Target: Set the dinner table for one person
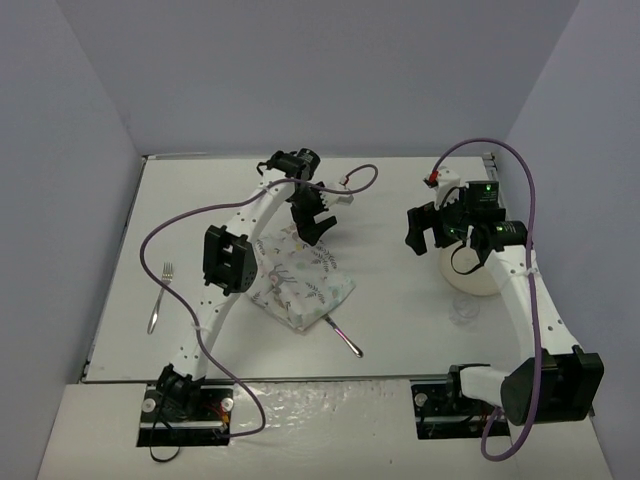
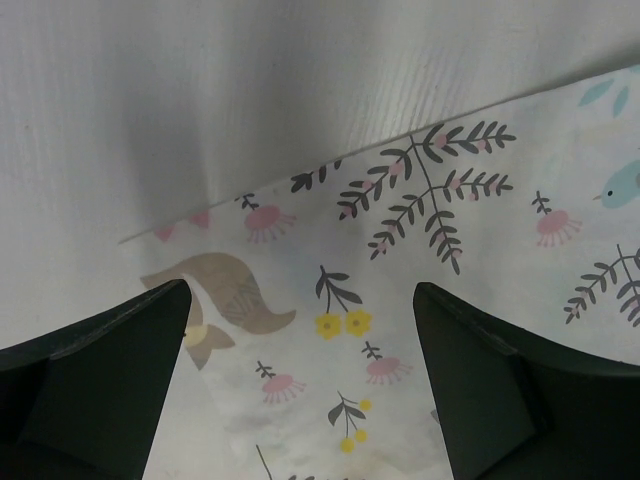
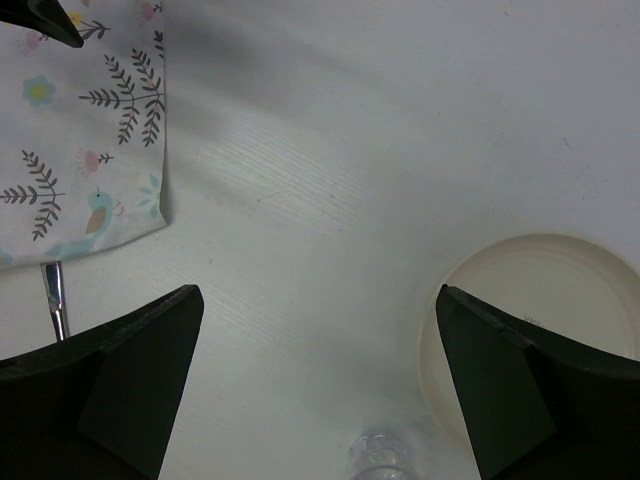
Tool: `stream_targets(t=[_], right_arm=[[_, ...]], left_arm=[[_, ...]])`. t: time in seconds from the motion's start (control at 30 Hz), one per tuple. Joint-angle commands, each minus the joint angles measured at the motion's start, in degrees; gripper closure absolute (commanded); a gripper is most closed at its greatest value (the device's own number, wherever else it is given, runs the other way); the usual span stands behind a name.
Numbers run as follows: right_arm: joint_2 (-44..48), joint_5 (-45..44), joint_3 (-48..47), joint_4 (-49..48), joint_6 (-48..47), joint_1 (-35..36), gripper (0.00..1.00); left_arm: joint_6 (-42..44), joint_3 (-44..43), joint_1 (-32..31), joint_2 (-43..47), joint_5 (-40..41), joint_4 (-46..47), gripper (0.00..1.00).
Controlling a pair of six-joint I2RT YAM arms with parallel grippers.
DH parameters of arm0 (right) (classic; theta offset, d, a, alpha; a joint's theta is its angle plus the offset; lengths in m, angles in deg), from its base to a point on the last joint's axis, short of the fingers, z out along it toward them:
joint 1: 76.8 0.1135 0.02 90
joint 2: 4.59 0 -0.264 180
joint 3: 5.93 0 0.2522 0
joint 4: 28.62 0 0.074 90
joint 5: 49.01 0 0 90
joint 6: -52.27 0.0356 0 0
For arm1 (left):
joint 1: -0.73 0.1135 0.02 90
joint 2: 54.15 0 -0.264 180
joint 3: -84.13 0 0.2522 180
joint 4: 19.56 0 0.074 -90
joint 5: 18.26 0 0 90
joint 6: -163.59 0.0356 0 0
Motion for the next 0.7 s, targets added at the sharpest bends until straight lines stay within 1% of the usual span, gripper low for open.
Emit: stream_targets(t=[0.0, 0.1, 0.2, 0.37, 0.47, 0.53, 0.6, 0.67], right_arm=[[1.5, -0.6, 0.2, -3.6, -0.4, 0.2, 0.0], [1.3, -0.6, 0.3, -3.9, -0.3, 0.1, 0.0], [1.4, -0.7, 0.5, -3.9, -0.3, 0.2, 0.0], [1.9, -0.9, 1.0, -4.3, -0.3, 0.0, 0.0], [2.6, -0.6, 1.0, -4.3, 0.0, 0.0, 0.0], [2.9, -0.5, 1.0, -4.4, 0.1, 0.0, 0.0], [3.4, -0.3, 1.1, -4.4, 0.1, 0.0, 0.0], [3.7, -0.3, 1.1, -4.4, 0.1, 0.0, 0.0]], left_arm=[[3.6, -4.7, 1.0, -2.0, -2.1, -3.6, 0.08], [3.1, -6.7, 1.7, -4.1, -2.1, -3.3, 0.09], [3.3, -6.9, 1.7, -5.2, -2.1, -3.8, 0.09], [5.9, -4.2, 1.7, -5.8, -3.0, -10.3, 0.12], [8.6, 2.8, 1.6, -3.7, -3.7, -15.8, 0.16], [9.0, 9.6, 1.5, -1.6, -4.1, -15.4, 0.18], [8.9, 18.1, 1.3, 2.9, -5.0, -13.1, 0.19], [7.7, 25.7, 0.7, 6.5, -5.8, -8.0, 0.19]])
